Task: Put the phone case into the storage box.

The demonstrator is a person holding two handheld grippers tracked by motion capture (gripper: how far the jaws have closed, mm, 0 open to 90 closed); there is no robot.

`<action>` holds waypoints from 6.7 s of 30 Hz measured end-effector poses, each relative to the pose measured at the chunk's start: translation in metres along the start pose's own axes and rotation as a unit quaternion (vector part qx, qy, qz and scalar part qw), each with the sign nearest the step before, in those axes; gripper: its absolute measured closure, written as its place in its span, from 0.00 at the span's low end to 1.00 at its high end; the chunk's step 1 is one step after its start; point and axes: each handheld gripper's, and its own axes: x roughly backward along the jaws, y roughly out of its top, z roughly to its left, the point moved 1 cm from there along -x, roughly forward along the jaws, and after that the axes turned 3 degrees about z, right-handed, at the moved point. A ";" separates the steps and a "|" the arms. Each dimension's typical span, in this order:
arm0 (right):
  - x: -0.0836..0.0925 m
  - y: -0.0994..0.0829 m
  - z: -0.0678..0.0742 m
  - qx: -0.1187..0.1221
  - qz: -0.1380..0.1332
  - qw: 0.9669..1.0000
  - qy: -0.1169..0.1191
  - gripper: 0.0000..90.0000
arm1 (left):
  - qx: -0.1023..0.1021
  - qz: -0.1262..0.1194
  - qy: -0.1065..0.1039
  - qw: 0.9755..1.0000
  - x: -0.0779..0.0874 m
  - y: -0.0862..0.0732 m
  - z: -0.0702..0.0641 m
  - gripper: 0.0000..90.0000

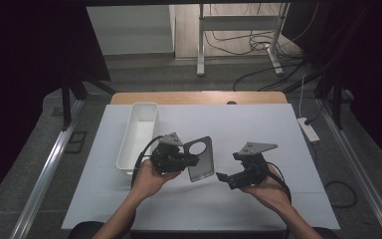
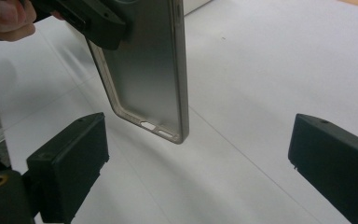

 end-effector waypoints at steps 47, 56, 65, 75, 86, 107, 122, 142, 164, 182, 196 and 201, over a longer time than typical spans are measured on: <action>0.002 0.009 0.018 0.064 0.006 0.996 0.065 0.89 | -0.040 -0.047 -0.025 0.998 0.005 0.006 -0.009 0.50; 0.010 0.009 0.011 0.044 -0.010 0.999 0.030 0.89 | -0.029 -0.041 0.019 0.999 -0.001 0.002 -0.004 0.17; 0.012 0.008 0.006 0.023 -0.021 1.000 -0.004 0.89 | 0.002 -0.037 0.054 0.998 -0.005 0.001 -0.003 0.05; 0.006 0.009 0.013 0.021 -0.018 1.000 -0.009 0.89 | -0.020 -0.034 0.060 0.997 -0.009 0.005 -0.017 0.52; 0.000 0.008 0.020 0.032 -0.007 0.999 -0.012 0.89 | 0.033 -0.048 0.033 0.998 -0.007 0.005 -0.017 0.94; -0.012 0.004 0.028 0.045 0.018 0.999 0.002 0.66 | 0.063 -0.022 0.083 0.994 -0.010 0.003 -0.009 0.99; -0.006 0.000 0.014 0.016 0.025 0.999 0.014 0.47 | 0.085 -0.020 0.114 0.990 0.002 -0.001 0.008 0.99; 0.007 -0.009 -0.004 0.002 0.021 1.000 0.005 0.33 | 0.093 -0.026 0.118 0.988 0.023 0.001 0.017 0.99; 0.021 -0.018 -0.018 -0.016 0.022 1.000 -0.010 0.21 | 0.088 -0.012 0.125 0.988 0.035 0.004 0.024 0.99; 0.034 -0.025 -0.022 -0.025 0.035 0.999 -0.020 0.12 | 0.089 -0.011 0.126 0.988 0.046 0.014 0.035 0.99; 0.047 -0.039 -0.025 -0.030 0.048 0.997 -0.042 0.04 | 0.102 -0.014 0.136 0.985 0.059 0.019 0.048 0.99; 0.051 -0.045 -0.027 -0.035 0.049 0.997 -0.044 0.03 | 0.106 -0.016 0.144 0.984 0.066 0.021 0.053 0.99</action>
